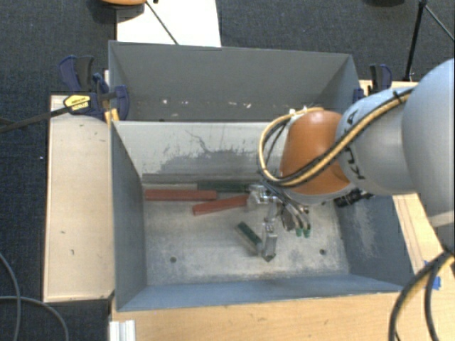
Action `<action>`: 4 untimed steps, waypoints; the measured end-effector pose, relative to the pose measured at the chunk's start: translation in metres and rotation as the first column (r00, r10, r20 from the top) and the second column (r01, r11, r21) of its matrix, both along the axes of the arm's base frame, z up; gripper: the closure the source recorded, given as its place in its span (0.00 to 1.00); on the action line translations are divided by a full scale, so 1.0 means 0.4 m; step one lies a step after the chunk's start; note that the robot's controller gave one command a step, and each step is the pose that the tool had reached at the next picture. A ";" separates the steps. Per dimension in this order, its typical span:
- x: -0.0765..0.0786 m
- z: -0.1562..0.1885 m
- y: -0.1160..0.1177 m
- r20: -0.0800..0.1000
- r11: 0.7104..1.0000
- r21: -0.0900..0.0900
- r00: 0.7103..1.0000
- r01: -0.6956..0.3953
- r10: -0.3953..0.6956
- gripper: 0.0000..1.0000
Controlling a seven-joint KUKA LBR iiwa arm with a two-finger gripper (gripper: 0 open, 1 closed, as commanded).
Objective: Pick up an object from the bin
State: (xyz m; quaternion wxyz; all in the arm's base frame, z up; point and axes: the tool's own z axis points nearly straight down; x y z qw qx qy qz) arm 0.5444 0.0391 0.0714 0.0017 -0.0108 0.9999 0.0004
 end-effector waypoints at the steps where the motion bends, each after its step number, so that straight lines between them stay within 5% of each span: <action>1: -0.014 0.003 0.074 0.001 0.998 0.002 0.998 0.063 -0.063 1.00; 2: -0.016 0.001 0.072 -0.002 0.998 0.000 0.998 0.062 -0.062 0.00; 4: -0.021 0.010 0.073 -0.003 0.999 -0.001 0.999 0.041 -0.041 0.00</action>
Offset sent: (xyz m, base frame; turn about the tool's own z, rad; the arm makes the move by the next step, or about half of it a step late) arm 0.0000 0.0000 0.0000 0.0000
